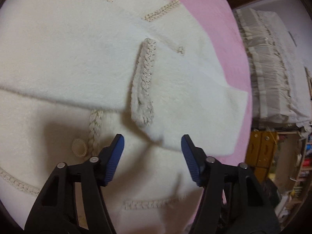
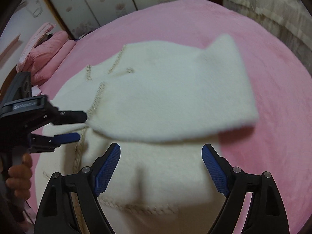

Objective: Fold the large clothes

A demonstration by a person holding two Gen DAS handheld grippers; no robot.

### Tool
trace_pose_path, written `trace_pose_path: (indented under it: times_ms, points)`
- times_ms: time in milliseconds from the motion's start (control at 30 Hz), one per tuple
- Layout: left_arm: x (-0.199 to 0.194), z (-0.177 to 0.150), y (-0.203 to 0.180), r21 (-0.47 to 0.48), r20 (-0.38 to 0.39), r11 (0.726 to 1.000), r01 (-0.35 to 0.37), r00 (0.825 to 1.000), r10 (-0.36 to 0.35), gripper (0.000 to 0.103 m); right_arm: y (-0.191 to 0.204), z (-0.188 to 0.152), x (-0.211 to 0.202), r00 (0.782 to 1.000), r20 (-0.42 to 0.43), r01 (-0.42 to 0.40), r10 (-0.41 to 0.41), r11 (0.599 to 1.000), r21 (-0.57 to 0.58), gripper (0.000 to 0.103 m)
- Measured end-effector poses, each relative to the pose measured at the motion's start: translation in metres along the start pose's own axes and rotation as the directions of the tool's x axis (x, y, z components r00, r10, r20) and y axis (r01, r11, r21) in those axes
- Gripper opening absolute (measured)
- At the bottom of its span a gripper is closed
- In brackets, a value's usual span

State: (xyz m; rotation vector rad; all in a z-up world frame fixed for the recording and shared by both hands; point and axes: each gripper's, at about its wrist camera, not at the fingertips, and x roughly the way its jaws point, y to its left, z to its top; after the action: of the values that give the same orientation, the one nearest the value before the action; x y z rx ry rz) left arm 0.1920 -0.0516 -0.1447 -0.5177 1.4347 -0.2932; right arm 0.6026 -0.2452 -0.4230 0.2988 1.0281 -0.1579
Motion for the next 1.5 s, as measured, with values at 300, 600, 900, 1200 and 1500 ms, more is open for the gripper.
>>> trace_pose_path:
  times_ms: [300, 600, 900, 1200, 1500]
  points:
    - [0.038, 0.0, -0.031, -0.037, 0.149, 0.985, -0.17, 0.974, 0.174, 0.015, -0.07, -0.024, 0.027, 0.993, -0.069, 0.099, -0.091, 0.988, 0.12, 0.087]
    - [-0.007, 0.016, -0.14, 0.072, 0.386, 0.993, -0.096, 0.921, 0.061, 0.006, -0.095, -0.005, 0.033, 0.995, -0.035, 0.094, -0.092, 0.993, 0.069, 0.087]
    - [-0.103, 0.083, -0.202, 0.215, 0.595, 0.976, 0.029, 0.788, -0.155, 0.005, -0.098, 0.008, 0.037, 0.995, 0.004, 0.103, -0.103, 0.995, -0.008, 0.087]
    - [-0.11, 0.067, -0.076, -0.063, 0.577, 0.979, -0.194, 0.793, 0.195, 0.005, -0.11, 0.003, 0.048, 0.984, 0.035, 0.175, -0.173, 0.982, -0.071, 0.087]
    - [-0.033, 0.03, 0.043, -0.296, 0.364, 0.93, -0.219, 0.874, 0.322, 0.006, -0.122, 0.0, 0.055, 0.99, 0.024, 0.144, -0.142, 0.987, -0.068, 0.087]
